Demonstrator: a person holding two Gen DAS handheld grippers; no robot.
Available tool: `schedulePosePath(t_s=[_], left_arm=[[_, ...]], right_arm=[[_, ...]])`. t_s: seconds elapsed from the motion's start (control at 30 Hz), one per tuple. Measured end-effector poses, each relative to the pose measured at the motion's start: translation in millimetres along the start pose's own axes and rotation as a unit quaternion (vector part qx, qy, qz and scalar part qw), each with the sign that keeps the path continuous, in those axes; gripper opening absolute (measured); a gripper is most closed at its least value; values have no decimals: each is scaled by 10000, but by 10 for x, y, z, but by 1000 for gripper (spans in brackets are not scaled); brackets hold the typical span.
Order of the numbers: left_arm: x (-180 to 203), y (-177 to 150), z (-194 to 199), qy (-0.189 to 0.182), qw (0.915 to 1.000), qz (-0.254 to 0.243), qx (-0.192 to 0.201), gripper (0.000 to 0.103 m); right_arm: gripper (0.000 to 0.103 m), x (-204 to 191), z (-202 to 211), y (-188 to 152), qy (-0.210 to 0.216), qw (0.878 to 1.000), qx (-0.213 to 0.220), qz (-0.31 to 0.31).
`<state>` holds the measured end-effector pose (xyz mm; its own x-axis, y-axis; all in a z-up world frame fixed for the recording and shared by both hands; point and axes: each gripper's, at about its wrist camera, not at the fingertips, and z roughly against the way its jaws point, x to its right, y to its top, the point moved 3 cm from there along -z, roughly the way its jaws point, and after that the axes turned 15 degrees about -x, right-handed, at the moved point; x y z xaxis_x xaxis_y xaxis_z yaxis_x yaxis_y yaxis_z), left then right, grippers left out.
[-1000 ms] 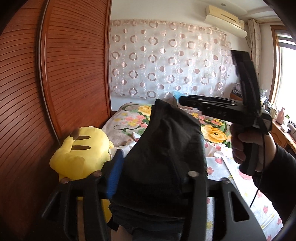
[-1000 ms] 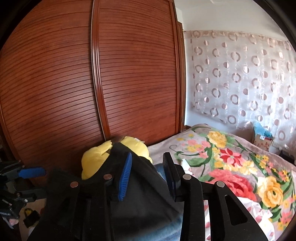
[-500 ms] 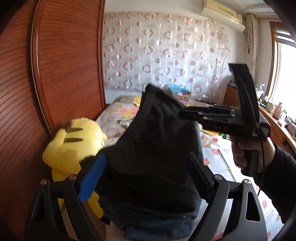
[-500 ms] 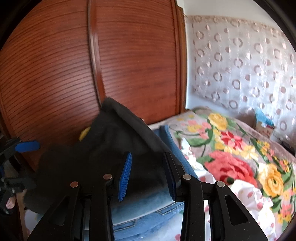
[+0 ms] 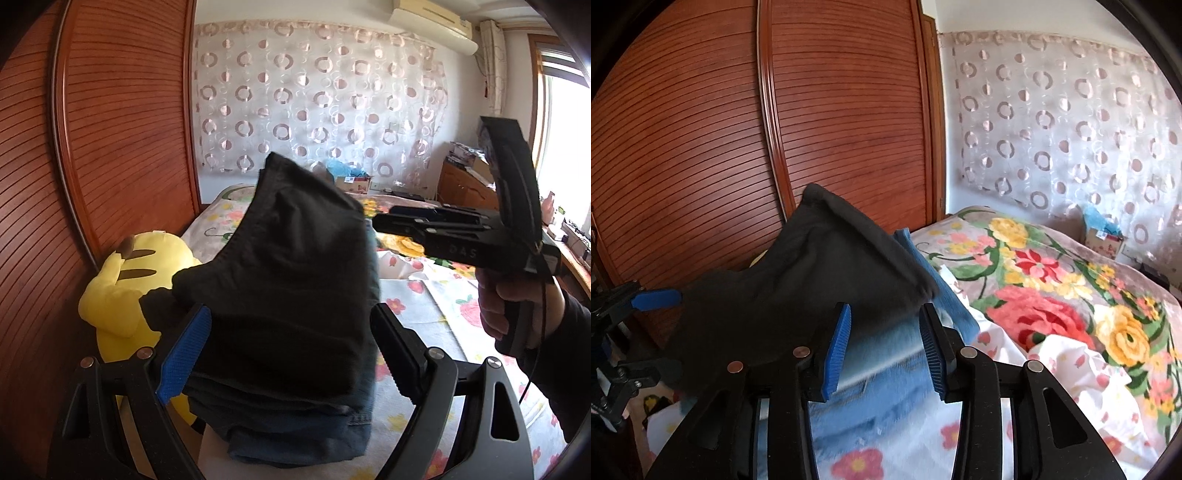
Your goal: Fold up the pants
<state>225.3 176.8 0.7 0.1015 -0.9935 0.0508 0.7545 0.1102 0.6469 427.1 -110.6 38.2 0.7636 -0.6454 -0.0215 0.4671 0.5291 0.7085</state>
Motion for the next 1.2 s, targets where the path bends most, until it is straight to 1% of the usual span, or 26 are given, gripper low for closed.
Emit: schedulePosePath(t_s=[0.4,0.57,0.63,0.7,0.8,0.87,1.07,1.2], left_arm=[[319,-147,281,-242,9990,-349,172,90],[505,-239,417,-337,9977,-531,242,90],[592,-278,463,-381,9971,-599,269,90],[675,-318,500,-427,9966,-644,293,90],[806,-389,538,-367,9964,-703,310,90],[883,-428,555,-385,9960,-747,311,90],[1116,-544,639,-557,9947,-816,297,90],[1257,-620,642,-507,9944,-907,170,90]], right_arm=[[46,-314,639,-538,-440,9982,144,-389],[56,-462,905,-768,-619,9958,268,-621],[59,-540,996,-852,-723,9946,274,-688],[60,-617,1096,-957,-824,9934,276,-753],[63,-745,1252,-1101,-990,9909,294,-867],[69,-821,1353,-1182,-1129,9884,322,-958],[71,-1066,1625,-1422,-1439,9808,402,-1251],[72,-1247,1765,-1595,-1624,9758,451,-1395]])
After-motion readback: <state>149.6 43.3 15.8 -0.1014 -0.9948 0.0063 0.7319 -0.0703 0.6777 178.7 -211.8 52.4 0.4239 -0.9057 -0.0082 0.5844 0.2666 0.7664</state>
